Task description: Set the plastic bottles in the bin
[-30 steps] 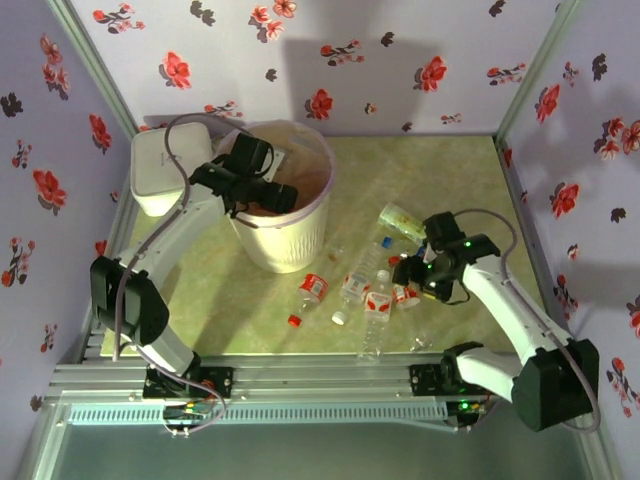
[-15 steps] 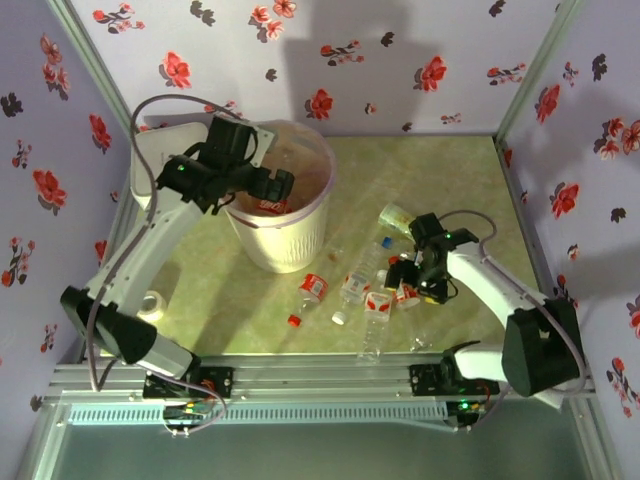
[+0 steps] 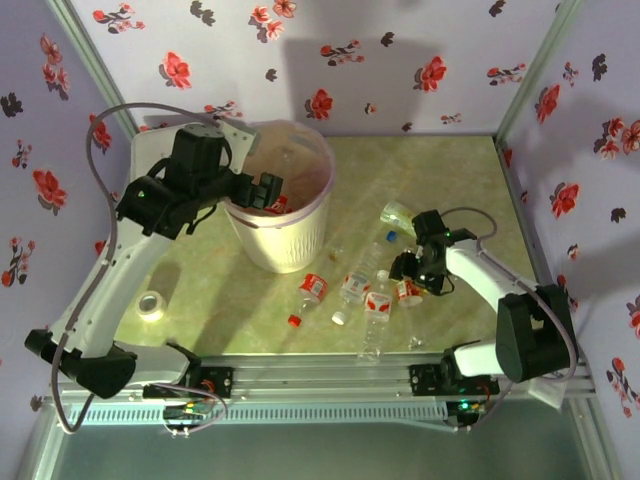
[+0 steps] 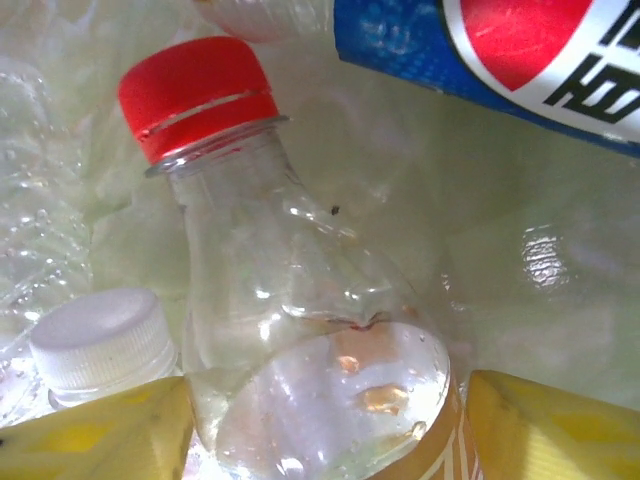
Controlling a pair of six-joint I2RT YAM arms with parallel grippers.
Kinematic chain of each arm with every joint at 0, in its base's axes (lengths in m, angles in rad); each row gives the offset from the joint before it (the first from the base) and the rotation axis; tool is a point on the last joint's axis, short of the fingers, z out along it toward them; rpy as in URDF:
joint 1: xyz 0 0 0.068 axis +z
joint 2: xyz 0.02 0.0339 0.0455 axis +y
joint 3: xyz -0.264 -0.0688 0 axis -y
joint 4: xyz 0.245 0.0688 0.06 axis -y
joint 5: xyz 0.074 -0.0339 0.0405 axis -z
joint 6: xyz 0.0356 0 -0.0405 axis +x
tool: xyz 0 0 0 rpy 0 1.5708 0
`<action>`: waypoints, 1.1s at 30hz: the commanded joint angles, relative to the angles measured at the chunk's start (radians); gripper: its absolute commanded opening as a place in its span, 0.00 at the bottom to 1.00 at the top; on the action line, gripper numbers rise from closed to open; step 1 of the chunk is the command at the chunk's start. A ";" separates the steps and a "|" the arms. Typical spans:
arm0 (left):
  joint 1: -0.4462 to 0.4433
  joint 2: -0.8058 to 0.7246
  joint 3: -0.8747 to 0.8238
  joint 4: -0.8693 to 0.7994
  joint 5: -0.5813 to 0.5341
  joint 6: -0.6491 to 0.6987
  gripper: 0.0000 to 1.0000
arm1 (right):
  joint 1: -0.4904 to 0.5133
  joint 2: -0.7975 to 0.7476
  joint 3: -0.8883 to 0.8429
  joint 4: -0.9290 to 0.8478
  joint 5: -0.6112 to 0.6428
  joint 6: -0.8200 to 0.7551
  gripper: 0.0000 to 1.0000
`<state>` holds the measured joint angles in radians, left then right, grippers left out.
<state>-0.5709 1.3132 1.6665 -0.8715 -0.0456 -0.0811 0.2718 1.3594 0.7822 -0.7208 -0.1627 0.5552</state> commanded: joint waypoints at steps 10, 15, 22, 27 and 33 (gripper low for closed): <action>-0.084 0.043 0.049 0.049 -0.003 -0.040 1.00 | -0.028 -0.146 0.051 -0.071 0.043 -0.007 0.58; -0.140 0.064 0.091 0.058 0.000 -0.064 1.00 | -0.066 -0.184 0.164 -0.077 -0.065 0.019 0.56; -0.194 0.103 0.131 0.102 0.098 -0.118 0.99 | -0.079 -0.123 0.366 0.076 -0.227 0.099 0.55; -0.220 0.129 0.143 0.156 0.242 -0.154 0.99 | -0.096 -0.028 0.480 0.310 -0.424 0.256 0.54; -0.225 0.151 0.110 0.242 0.370 -0.205 1.00 | -0.092 0.057 0.549 0.678 -0.596 0.529 0.53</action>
<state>-0.7921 1.4490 1.7794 -0.7124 0.2195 -0.2337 0.1814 1.3945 1.2812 -0.3183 -0.6117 0.8879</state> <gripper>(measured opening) 0.996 0.539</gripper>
